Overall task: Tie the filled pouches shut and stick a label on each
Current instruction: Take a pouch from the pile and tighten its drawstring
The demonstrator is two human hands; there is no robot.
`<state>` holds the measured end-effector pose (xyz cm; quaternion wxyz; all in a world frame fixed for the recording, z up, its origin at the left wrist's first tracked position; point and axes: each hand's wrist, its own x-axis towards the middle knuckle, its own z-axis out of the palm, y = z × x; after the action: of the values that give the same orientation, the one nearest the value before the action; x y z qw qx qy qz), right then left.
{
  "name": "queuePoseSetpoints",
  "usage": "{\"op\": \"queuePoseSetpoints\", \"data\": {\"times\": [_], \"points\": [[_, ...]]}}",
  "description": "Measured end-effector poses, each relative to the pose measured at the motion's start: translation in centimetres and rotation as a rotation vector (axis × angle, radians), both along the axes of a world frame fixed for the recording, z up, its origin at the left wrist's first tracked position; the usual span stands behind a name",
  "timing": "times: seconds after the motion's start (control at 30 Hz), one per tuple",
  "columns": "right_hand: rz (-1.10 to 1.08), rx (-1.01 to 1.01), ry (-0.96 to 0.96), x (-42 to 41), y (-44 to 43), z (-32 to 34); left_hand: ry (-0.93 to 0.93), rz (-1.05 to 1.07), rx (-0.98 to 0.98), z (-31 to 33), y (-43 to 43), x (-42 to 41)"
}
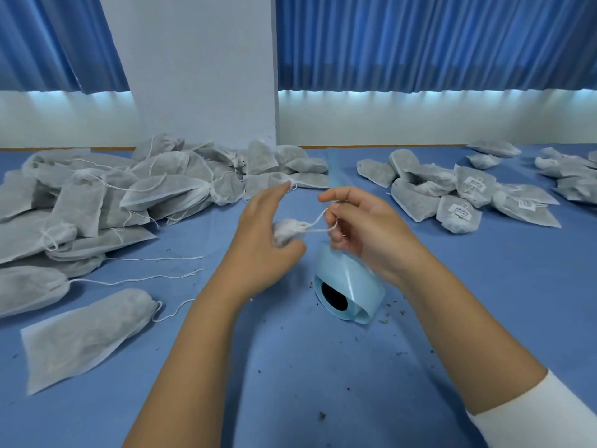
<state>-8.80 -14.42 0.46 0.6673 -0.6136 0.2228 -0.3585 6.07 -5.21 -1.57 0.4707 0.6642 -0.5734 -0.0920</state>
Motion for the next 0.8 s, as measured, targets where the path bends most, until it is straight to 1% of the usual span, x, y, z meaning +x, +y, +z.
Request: {"op": "queuePoseSetpoints", "data": {"times": [0.07, 0.13, 0.17, 0.27, 0.33, 0.4, 0.57, 0.67, 0.73, 0.8], "points": [[0.038, -0.056, 0.013, -0.5, 0.0, 0.4, 0.179, -0.150, -0.046, 1.1, 0.2, -0.7], [0.073, -0.111, 0.018, -0.7, 0.2, 0.8, 0.325, -0.262, 0.015, 2.1, -0.3, -0.9], [0.075, -0.147, 0.031, -0.8, 0.3, 0.9, 0.348, -0.271, 0.049, 2.4, -0.5, -0.9], [0.035, -0.243, 0.072, -1.0, 0.4, 0.9, 0.274, -0.161, -0.025, 2.1, 0.4, -1.7], [0.019, -0.251, 0.071, -1.2, 0.3, 0.9, 0.248, -0.150, -0.019, 1.6, 0.8, -2.1], [0.027, -0.210, 0.047, -1.4, 0.2, 0.9, 0.252, -0.163, 0.000, 1.3, 0.7, -2.2], [0.045, -0.013, 0.005, -1.9, -0.2, 1.0, 0.266, -0.146, -0.027, 1.4, 0.5, -1.7], [0.099, 0.101, -0.066, -1.9, -0.3, 1.1, 0.268, -0.185, -0.014, 1.5, 0.5, -1.9], [0.091, 0.124, -0.085, -2.1, -0.4, 1.1, 0.253, -0.188, -0.014, 1.4, 0.4, -1.8], [0.069, 0.093, -0.057, -2.4, -0.6, 1.2, 0.231, -0.165, -0.020, 1.3, 0.4, -1.5]]}}
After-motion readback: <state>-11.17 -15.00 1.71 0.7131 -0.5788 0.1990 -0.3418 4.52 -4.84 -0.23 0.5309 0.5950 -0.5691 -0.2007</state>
